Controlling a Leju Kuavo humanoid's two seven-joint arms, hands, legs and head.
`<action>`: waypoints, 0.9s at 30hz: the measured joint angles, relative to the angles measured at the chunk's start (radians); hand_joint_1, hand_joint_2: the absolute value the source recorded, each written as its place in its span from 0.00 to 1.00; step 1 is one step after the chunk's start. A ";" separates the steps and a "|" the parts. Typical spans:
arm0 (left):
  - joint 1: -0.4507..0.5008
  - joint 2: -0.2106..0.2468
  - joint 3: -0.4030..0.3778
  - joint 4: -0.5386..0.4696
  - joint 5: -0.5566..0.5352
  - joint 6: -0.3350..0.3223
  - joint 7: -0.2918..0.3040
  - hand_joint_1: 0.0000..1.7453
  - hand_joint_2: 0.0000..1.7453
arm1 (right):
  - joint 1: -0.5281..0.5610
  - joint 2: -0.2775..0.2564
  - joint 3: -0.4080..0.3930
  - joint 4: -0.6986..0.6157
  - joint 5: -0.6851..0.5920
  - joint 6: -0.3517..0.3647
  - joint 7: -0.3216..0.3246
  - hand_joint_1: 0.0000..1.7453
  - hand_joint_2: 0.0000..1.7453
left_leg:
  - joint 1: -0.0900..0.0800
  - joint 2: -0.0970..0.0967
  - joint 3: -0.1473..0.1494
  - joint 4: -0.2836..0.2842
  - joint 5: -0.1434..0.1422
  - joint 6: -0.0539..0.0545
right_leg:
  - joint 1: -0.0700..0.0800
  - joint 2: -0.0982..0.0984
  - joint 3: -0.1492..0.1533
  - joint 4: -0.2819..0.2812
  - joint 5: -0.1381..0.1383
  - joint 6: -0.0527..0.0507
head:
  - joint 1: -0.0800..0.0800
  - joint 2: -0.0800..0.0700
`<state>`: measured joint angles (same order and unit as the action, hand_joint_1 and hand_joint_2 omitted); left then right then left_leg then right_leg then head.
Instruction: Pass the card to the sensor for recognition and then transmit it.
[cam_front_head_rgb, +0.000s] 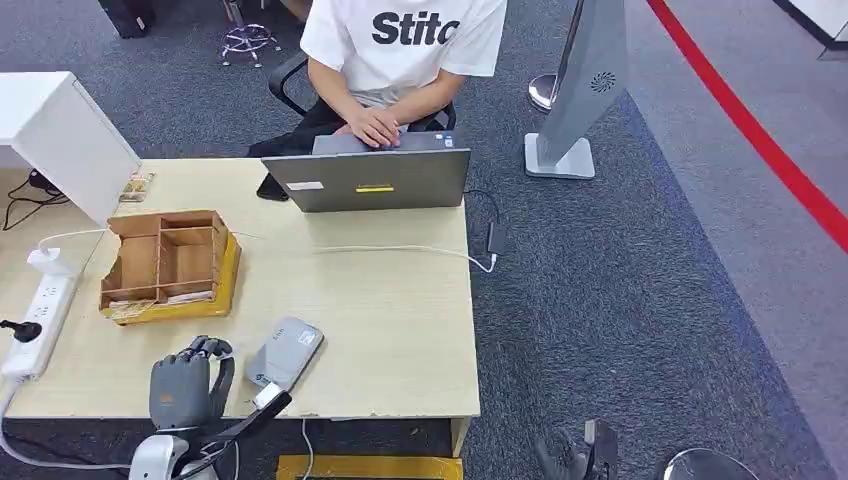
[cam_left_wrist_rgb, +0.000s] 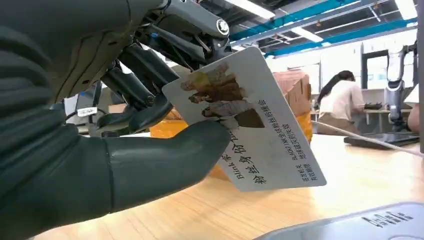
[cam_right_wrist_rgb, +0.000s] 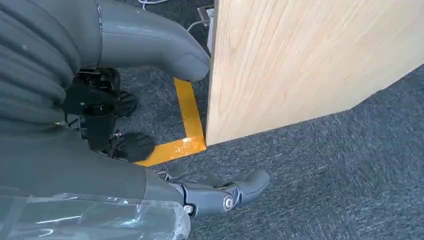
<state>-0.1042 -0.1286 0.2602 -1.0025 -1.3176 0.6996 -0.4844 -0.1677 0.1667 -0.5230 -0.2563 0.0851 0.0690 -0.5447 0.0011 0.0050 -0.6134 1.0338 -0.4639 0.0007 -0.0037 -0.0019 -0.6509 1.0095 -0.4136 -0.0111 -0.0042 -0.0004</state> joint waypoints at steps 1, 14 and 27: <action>-0.004 0.002 -0.002 0.008 -0.003 0.000 0.012 1.00 1.00 | -0.001 0.000 0.000 0.000 0.002 0.000 0.000 0.00 1.00 | 0.000 0.000 0.000 0.000 0.000 0.000 | 0.000 0.000 0.000 0.000 0.000 0.000 | 0.000 0.000; -0.010 0.006 -0.024 0.032 -0.016 0.000 0.025 1.00 1.00 | -0.006 0.000 0.000 0.000 0.003 0.001 0.003 0.00 1.00 | 0.000 0.000 0.000 0.000 0.000 0.000 | 0.000 0.000 0.000 0.000 0.001 -0.001 | 0.000 0.000; -0.003 0.004 -0.083 -0.001 -0.036 0.000 0.038 1.00 1.00 | -0.007 0.000 0.000 0.000 0.004 0.008 0.006 0.00 1.00 | 0.000 0.000 0.000 0.000 0.000 0.000 | 0.000 0.000 0.000 0.000 0.001 -0.001 | 0.000 0.000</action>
<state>-0.1071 -0.1247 0.1774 -1.0033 -1.3539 0.7000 -0.4467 -0.1745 0.1667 -0.5230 -0.2564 0.0889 0.0767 -0.5390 0.0012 0.0051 -0.6133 1.0337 -0.4638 0.0007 -0.0037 -0.0019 -0.6509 1.0096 -0.4130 -0.0119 -0.0038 -0.0004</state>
